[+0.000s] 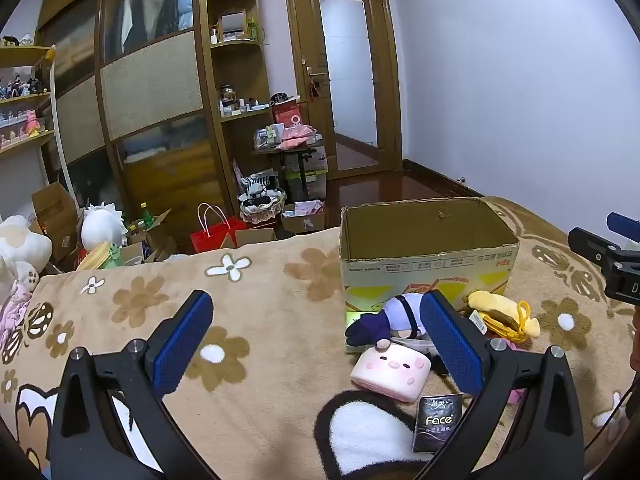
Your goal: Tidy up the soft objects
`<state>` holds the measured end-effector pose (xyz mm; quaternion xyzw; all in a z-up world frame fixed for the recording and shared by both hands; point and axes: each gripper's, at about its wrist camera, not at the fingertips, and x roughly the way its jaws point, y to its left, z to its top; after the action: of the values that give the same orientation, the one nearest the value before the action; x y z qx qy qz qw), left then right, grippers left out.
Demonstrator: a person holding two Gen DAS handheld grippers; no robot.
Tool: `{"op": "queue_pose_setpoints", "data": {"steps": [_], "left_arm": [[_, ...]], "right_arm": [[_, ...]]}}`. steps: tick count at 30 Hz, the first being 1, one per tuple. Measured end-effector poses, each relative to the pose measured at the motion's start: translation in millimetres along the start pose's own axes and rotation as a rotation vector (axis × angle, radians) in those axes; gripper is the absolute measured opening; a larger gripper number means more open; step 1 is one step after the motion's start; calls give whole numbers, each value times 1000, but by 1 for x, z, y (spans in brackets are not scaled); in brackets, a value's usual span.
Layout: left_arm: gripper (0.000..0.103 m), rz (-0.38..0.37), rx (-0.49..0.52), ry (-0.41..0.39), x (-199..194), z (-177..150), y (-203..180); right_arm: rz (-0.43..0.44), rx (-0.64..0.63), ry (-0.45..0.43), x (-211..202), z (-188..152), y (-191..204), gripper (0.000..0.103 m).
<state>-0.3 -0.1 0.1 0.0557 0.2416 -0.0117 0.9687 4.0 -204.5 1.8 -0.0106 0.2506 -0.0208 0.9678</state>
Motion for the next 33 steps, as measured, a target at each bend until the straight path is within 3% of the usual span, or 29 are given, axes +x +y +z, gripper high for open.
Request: {"op": "queue_pose_setpoints", "data": {"steps": [33], "left_arm": [[102, 5, 3, 7, -1, 0, 0]], "right_arm": [[14, -10, -7, -2, 0, 3, 103]]}}
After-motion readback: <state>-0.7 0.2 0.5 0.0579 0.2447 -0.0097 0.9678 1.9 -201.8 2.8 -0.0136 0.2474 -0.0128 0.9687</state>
